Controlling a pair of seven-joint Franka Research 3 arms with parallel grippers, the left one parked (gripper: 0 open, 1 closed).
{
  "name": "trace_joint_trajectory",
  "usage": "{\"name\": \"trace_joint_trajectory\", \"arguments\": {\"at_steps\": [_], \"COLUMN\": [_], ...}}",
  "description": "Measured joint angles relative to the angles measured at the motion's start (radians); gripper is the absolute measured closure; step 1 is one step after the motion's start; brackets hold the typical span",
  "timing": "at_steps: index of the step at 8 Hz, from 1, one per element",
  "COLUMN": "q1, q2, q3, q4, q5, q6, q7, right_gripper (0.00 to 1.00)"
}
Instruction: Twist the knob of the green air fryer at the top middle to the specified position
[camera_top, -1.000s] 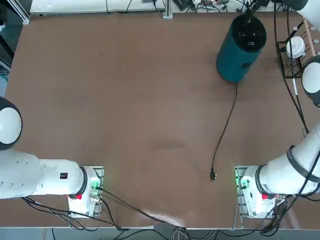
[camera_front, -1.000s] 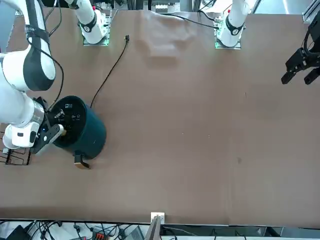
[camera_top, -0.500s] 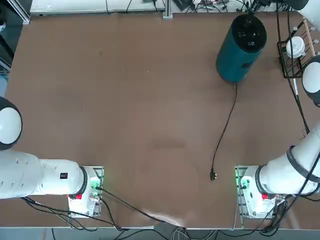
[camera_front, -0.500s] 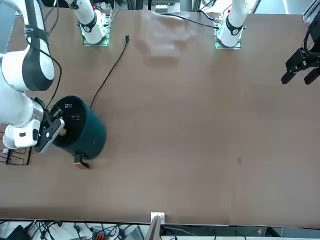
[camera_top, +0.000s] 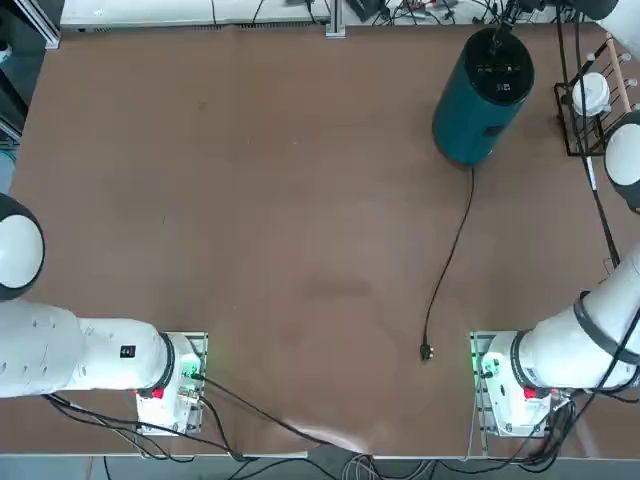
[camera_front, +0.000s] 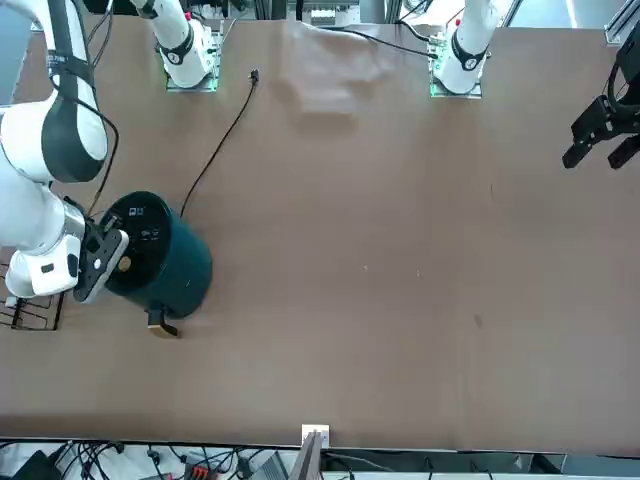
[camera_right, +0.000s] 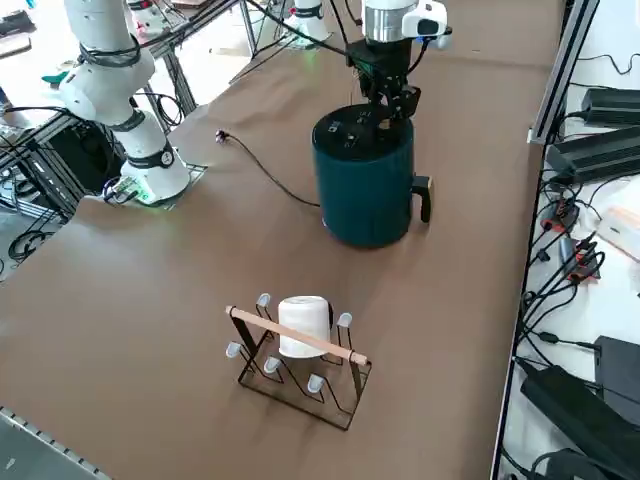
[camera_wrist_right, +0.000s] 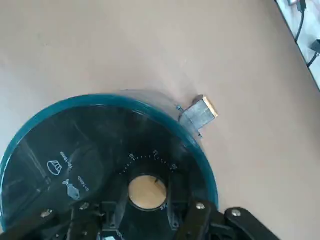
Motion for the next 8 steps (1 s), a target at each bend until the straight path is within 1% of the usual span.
{"name": "trace_joint_trajectory", "arguments": {"at_steps": [2,7,8], "q1": [-0.001,0.001,0.0], "q2": [0.0,0.0,0.001], "q3": [0.0,0.004,0.003], "q4": [0.0,0.0,-0.002], "q5": [0.0,-0.017,-0.027], "q6": [0.0,0.0,-0.006], "q7": [-0.042,-0.059,-0.06], "right_gripper": [0.54,0.53,0.44]}}
